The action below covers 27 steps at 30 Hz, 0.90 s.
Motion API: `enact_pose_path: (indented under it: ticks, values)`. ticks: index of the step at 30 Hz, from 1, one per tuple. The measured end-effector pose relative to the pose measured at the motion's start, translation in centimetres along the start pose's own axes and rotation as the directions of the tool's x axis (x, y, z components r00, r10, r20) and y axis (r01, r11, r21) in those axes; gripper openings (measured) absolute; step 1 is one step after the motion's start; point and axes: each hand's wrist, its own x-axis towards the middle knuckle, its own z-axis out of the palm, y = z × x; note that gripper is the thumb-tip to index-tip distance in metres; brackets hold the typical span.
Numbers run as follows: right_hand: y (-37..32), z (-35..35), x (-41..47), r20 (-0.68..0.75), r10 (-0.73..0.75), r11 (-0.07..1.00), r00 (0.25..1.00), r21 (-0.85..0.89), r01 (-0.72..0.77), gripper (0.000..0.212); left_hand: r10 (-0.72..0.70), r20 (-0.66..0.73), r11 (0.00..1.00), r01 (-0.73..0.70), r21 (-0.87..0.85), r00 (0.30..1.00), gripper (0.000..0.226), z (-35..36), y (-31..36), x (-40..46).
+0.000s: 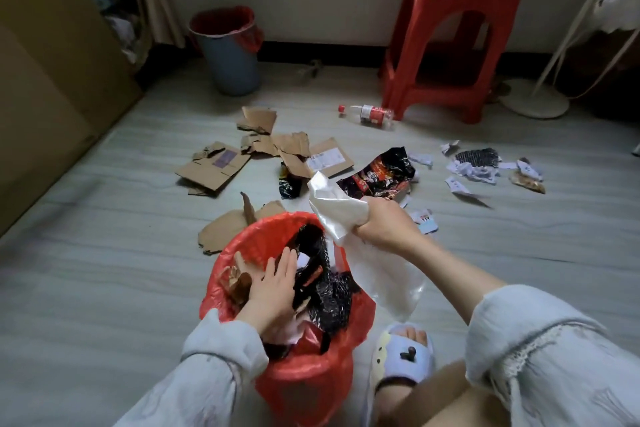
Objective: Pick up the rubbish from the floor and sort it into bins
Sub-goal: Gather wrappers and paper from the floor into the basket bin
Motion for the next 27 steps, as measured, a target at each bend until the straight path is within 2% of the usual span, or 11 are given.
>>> enact_pose_path:
  ticks: [3,5,7,8,10,11,14,16,21,25,27]
  values:
    - [-0.3,0.3,0.2,0.002,0.020,0.999,1.000,0.039,-0.020,0.021,0.071,0.069,0.950,-0.047,-0.308,0.995,0.103,-2.1,-0.4,-0.5]
    - [-0.6,0.5,0.3,-0.009,0.030,0.997,1.000,0.067,-0.030,0.023,0.120,0.053,0.851,-0.075,-0.519,0.991,0.112,-2.7,-0.9,-0.8]
    - [-0.8,0.8,0.4,-0.015,0.035,0.995,0.999,0.092,-0.033,0.024,0.141,0.005,0.749,-0.103,-0.655,0.990,0.109,-3.1,-1.0,-1.2]
    - [-0.9,1.0,0.4,-0.015,0.037,0.995,0.999,0.096,-0.036,0.024,0.128,-0.046,0.758,-0.127,-0.639,0.991,0.098,-3.1,-0.9,-1.3]
    - [-1.0,1.5,0.3,-0.012,0.048,0.994,0.999,0.101,-0.046,0.023,0.100,-0.142,0.871,-0.156,-0.466,0.985,0.072,-2.8,-0.4,-1.2]
    - [-1.0,1.6,0.2,-0.011,0.053,0.993,0.999,0.104,-0.051,0.023,0.107,-0.175,0.914,-0.166,-0.369,0.979,0.066,-2.6,-0.2,-1.2]
    - [-1.1,1.9,0.2,-0.012,0.066,0.992,0.998,0.112,-0.064,0.022,0.124,-0.203,0.976,-0.156,-0.149,0.971,0.064,-1.2,0.8,-0.8]
    - [-1.1,1.8,0.4,-0.012,0.066,0.991,0.998,0.117,-0.064,0.022,0.088,-0.180,0.994,-0.098,-0.050,0.980,0.063,0.1,0.9,-0.4]
    - [-1.1,1.5,0.7,-0.017,0.071,0.990,0.997,0.121,-0.068,0.017,-0.050,-0.093,0.995,0.041,-0.093,0.994,0.058,2.3,-0.3,-0.1]
    - [-0.9,1.5,1.0,-0.019,0.080,0.991,0.997,0.105,-0.077,0.013,-0.109,0.024,0.976,0.112,-0.188,0.994,0.059,2.6,-0.1,0.1]
    - [-0.9,1.8,1.2,-0.012,0.087,0.991,0.996,0.099,-0.085,0.018,-0.122,0.082,0.971,0.136,-0.195,0.989,0.059,2.9,0.2,0.4]
